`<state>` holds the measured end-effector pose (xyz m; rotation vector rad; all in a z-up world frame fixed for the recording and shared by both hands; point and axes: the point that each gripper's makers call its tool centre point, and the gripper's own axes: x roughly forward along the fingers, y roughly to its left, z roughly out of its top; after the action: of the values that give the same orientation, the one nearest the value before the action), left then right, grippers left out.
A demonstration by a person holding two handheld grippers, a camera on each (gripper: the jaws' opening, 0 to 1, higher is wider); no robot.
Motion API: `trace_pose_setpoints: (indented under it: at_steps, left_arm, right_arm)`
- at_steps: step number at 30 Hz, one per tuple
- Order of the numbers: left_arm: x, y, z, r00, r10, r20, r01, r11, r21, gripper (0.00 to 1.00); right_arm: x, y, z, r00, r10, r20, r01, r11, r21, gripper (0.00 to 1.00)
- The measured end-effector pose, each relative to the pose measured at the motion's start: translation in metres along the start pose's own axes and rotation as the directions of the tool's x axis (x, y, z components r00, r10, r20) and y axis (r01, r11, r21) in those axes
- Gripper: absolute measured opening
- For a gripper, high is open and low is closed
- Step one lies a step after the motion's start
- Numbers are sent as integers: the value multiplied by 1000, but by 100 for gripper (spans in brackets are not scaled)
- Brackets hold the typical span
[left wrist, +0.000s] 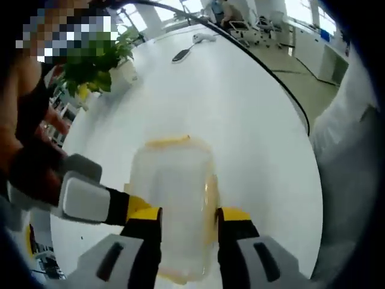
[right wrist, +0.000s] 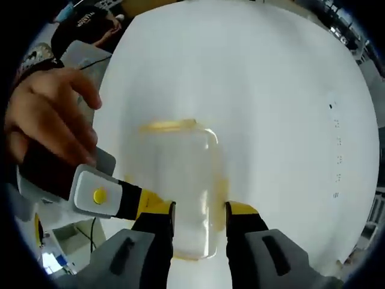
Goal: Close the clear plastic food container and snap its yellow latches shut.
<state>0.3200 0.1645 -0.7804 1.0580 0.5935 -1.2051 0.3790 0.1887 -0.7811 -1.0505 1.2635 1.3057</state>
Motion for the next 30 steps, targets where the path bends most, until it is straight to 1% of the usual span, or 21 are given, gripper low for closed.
trace_pose_setpoints:
  at_steps: [6, 10, 14, 18, 20, 23, 25, 26, 30]
  left_arm:
    - [0, 0, -1, 1000, 22, -10, -22, 1000, 9, 30]
    - [0, 0, -2, 999, 34, -15, -34, 999, 12, 30]
    - [0, 0, -2, 999, 41, -11, -41, 999, 14, 29]
    - [0, 0, -3, 999, 40, -12, -40, 999, 15, 29]
    - [0, 0, -3, 999, 41, -8, -41, 999, 17, 30]
    - [0, 0, -3, 999, 38, -4, -38, 999, 21, 30]
    - [1, 0, -2, 999, 40, -6, -39, 998, 43, 30]
    - [1, -1, -2, 999, 42, -11, -42, 998, 57, 30]
    - [1, 0, -3, 999, 42, -15, -41, 997, 57, 30]
  right_arm:
    - [1, 5, 0, 1000, -17, -15, 17, 1000, -11, 30]
    - [1, 5, 0, 1000, -15, -22, 15, 1000, -15, 29]
    - [1, 2, 0, 1000, -6, -4, 6, 1000, -10, 28]
    - [2, -2, 1, 999, 34, 35, -34, 999, 10, 27]
    - [2, -2, 1, 999, 36, 39, -37, 999, 8, 26]
    - [2, -5, 3, 998, 50, 42, -51, 998, 35, 23]
    - [2, -8, 3, 997, 69, 44, -70, 997, 39, 21]
    - [3, -7, 3, 996, 78, 43, -80, 996, 30, 21]
    - [5, -6, 3, 989, 130, 63, -132, 991, 25, 23]
